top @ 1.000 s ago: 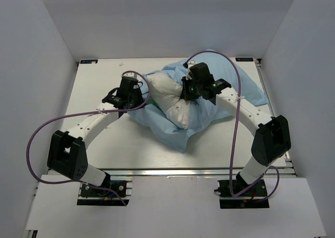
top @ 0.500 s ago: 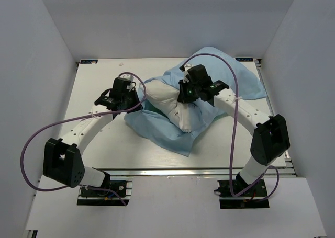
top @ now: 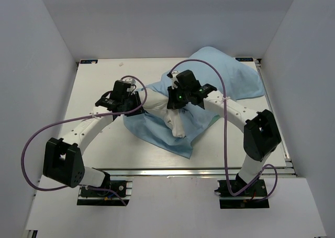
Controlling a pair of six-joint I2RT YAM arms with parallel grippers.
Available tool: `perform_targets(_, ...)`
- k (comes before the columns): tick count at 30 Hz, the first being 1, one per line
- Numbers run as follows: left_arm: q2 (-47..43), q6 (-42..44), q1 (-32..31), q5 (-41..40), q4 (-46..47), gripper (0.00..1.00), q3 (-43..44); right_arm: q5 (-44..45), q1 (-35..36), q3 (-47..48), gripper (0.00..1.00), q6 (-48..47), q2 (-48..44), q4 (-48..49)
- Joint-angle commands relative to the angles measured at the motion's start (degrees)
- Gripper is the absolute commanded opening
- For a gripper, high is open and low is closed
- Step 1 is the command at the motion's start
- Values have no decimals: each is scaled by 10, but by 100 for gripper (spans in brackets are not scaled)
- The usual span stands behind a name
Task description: Put the pillow into the pillowcase
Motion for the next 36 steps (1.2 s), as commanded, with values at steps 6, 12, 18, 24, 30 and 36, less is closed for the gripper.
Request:
perform_targets(6,5,-80,1,26,68,55,-60,-13,-2,36,0,35,-47,33)
perform_targets(12,25,-122,1,2,149,55,-70,-34,-2,34,0,44,-53,33)
perform_targets(18,82,-137,1,2,190,58,-47,-31,-2,28,0,45,-54,33)
perform_targets(24,143,-145,1,1,193,16,-4,-35,-2,19,0,47,-54,31)
perform_targets(30,80,-128,1,-52,107,0,27,38,4,21,0,2,-23,5)
perform_targets(36,-68,-112,2,-182,-11,0,52,210,7,49,0,-10,69,-60)
